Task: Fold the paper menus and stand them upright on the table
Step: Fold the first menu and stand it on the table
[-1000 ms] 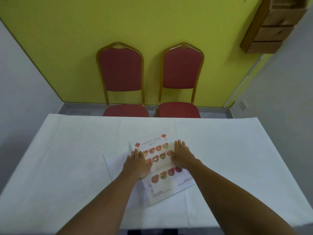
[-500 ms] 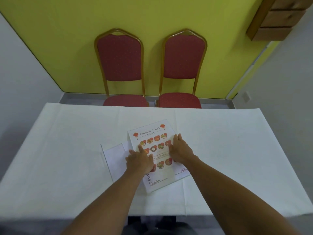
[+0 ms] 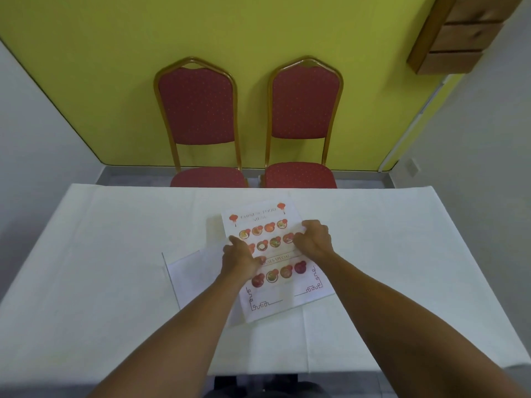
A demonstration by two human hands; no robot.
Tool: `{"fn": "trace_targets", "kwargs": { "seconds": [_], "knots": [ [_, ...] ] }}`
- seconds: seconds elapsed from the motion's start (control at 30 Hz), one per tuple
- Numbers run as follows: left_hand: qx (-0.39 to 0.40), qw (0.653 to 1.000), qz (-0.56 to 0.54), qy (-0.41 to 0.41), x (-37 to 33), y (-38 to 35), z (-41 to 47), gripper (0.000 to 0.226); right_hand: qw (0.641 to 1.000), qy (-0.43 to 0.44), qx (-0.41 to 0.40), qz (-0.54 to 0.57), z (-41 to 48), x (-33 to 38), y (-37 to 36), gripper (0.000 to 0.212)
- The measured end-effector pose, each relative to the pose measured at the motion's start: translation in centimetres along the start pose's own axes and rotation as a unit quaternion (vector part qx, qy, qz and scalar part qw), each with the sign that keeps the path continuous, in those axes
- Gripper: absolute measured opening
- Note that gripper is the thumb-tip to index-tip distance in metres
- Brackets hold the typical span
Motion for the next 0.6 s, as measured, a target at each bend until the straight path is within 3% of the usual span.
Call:
{"fn": "trace_targets", "kwargs": {
  "seconds": [0.1,0.2,0.3,0.33,0.6],
  "knots": [
    [-0.029,0.998,-0.047,0.000,-2.4,1.3,0.7,0.110,0.998,-0.005,-0.047,0.037,0.6,1.2,2.6,0.021],
    [-0.061,0.995,-0.077,-0.013,-4.4,2.4,2.2,0.085,0.991,-0.023,-0.096,0.085,1.7,2.4,5.6,0.045],
    [-0.083,0.989,-0.113,-0.047,-6.5,3.4,4.1,0.067,0.986,-0.014,-0.123,0.108,2.3,3.7,8.3,0.014],
    [-0.087,0.987,-0.121,-0.059,-7.2,3.8,4.5,0.066,0.985,-0.004,-0.130,0.114,2.7,4.2,9.0,0.013],
    [-0.153,0.971,-0.141,-0.117,-12.0,5.8,7.5,0.062,0.966,0.059,-0.161,0.192,5.0,7.0,11.9,0.034]
  ]
}}
Point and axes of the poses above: each hand's wrist, its own z-axis towards the middle knuckle, its own y-axis out of the back of the hand, x = y × z, the point moved 2 cm from there along z, towards the middle knuckle, and after that the axes turned 14 degrees about -y, right-handed, at the moved point
